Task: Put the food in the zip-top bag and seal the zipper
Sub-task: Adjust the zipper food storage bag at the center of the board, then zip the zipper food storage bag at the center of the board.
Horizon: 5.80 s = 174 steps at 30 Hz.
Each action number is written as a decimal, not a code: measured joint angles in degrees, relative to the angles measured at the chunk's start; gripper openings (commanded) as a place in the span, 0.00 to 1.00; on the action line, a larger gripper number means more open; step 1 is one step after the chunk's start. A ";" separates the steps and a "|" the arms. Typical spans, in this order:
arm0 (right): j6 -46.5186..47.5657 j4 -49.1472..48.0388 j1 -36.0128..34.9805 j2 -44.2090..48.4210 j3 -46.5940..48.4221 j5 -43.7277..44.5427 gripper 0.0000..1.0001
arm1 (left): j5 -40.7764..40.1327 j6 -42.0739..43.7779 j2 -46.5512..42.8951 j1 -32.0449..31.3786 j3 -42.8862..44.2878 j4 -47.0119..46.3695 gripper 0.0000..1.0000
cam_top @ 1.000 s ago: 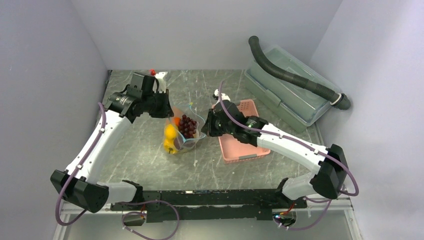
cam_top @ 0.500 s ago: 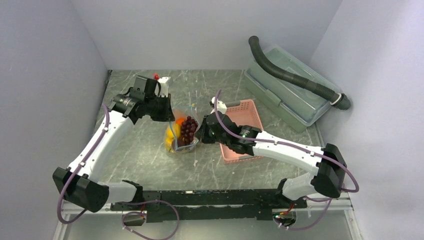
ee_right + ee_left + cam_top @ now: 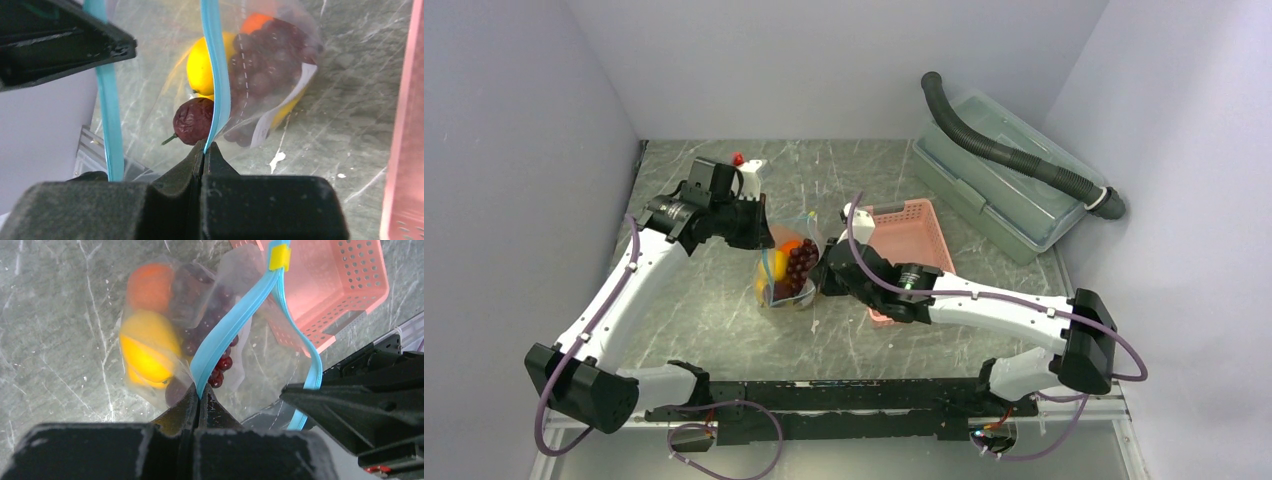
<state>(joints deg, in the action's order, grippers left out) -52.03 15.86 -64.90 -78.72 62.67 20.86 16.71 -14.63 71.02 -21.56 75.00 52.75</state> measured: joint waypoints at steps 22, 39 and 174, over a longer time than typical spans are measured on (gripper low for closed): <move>-0.92 -2.54 -8.85 -1.68 -0.42 15.32 0.47 | 6.03 2.08 -1.44 -0.02 -2.86 -2.64 0.00; 25.09 3.67 -4.76 6.23 3.87 12.50 0.48 | 8.04 4.70 -1.62 -1.84 -3.10 -2.78 0.00; 98.18 29.31 16.15 -1.14 21.38 -55.17 0.00 | -3.87 9.70 -15.58 -17.64 -4.09 -5.40 0.39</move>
<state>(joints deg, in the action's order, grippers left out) 46.15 45.17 -48.75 -79.85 84.05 -34.30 12.84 -4.93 55.44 -39.20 70.91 47.35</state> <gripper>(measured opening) 0.057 0.387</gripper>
